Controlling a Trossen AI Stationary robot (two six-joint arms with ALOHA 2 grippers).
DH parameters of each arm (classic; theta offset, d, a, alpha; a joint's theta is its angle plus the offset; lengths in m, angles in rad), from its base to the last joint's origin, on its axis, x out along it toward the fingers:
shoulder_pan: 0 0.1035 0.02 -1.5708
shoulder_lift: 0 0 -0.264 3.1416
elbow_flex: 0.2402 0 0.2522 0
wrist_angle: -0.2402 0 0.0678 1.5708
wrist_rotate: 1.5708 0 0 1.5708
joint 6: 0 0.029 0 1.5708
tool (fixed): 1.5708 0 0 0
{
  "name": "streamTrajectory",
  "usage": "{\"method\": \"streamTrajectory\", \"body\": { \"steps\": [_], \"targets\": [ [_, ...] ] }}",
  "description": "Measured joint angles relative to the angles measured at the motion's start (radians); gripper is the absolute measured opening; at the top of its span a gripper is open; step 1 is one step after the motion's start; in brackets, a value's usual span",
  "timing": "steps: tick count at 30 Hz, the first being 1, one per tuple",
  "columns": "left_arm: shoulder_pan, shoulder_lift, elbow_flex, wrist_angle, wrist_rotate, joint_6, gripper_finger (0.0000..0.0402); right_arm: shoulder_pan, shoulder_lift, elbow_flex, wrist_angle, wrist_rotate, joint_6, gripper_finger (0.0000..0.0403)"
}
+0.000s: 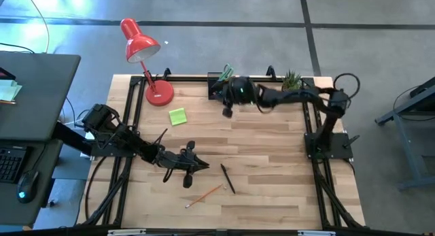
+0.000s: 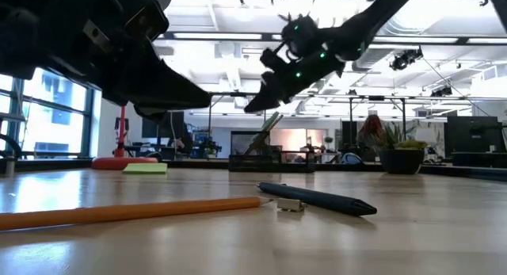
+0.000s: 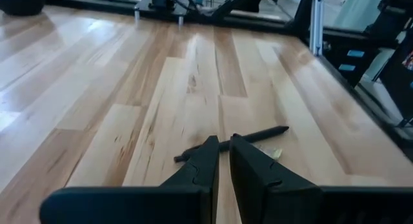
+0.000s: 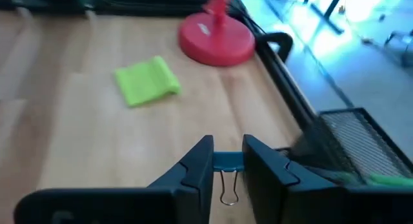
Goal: Pick and place office supplies into organizer
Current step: Put the blue binder clip into the desk organizer, then put the black pen into the desk organizer
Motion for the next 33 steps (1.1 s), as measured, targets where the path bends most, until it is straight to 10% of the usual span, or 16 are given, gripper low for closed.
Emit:
{"method": "streamTrajectory", "body": {
  "steps": [15, 33],
  "targets": [
    [-0.001, 0.000, 0.000, -0.062, 0.001, -0.021, 0.0026, -0.149, 0.166, 0.113, -0.081, -0.086, -0.034, 0.0077],
    [0.000, 0.000, 0.000, -0.069, 0.004, -0.029, 0.0026, -0.096, 0.133, 0.113, -0.211, -0.119, -0.036, 0.0190]
  ]
}}
